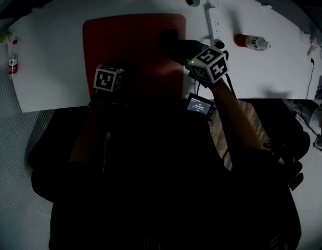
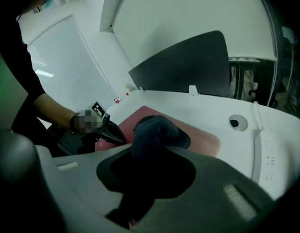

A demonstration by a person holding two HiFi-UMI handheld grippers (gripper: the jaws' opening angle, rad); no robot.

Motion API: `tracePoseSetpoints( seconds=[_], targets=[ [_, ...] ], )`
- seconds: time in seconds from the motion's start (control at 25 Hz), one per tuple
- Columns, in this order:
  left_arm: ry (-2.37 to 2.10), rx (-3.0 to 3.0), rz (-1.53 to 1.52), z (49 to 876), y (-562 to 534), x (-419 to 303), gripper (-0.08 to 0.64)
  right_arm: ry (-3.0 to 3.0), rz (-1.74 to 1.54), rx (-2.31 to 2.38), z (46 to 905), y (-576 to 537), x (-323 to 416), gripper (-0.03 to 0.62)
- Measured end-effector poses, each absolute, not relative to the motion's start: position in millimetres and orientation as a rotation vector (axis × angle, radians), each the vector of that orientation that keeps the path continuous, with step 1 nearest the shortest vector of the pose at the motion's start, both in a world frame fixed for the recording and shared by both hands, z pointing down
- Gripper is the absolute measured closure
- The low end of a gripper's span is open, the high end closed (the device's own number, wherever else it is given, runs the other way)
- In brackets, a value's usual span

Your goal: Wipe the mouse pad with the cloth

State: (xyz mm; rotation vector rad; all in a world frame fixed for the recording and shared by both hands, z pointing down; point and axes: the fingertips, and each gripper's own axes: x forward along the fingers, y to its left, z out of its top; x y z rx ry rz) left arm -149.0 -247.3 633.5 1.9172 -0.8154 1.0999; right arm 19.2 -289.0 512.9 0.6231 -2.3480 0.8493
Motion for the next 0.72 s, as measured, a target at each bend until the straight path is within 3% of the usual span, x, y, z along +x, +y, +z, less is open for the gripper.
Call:
tracePoseSetpoints(
  seconds=[0.4, 0.72],
  targets=[
    [-0.802, 1.853, 1.155, 640, -238, -156, 0.552, -2.247, 0.835, 0.497, 563, -287, 6, 0.518],
    [-0.808, 1.864, 1.162, 640, -238, -155, 0.552, -2.201, 0.499, 0.422, 573, -334, 0, 0.517]
  ],
)
